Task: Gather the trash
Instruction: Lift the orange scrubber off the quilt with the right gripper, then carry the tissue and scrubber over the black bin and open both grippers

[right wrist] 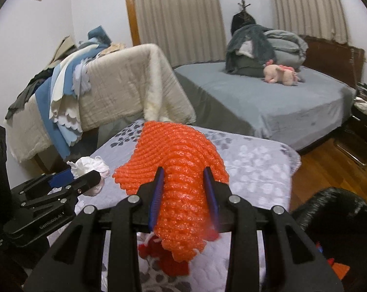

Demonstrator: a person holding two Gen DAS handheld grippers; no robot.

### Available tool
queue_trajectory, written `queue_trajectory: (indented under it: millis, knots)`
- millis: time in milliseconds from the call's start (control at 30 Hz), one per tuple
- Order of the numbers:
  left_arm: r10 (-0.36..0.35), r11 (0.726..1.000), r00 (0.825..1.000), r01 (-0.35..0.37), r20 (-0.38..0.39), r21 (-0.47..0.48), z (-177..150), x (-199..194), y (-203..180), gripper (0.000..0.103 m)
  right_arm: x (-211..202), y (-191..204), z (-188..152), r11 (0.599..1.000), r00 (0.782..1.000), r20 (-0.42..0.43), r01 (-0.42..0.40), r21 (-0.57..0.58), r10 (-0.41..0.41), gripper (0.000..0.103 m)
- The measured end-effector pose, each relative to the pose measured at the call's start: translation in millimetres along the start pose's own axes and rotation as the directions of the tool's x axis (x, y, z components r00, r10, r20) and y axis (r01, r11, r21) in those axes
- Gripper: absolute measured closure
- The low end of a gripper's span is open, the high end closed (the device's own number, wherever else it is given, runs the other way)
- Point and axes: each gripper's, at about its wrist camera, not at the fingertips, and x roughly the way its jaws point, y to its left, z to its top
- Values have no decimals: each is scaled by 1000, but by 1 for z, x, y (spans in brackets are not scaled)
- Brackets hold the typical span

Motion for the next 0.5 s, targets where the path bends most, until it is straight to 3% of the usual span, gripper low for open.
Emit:
queue_trajectory:
  millis: [500]
  knots:
    - [-177,978,984,175,8,113,-7,-18,-117,58,-92,-91,-32,978,981,44,183,103,-188,71]
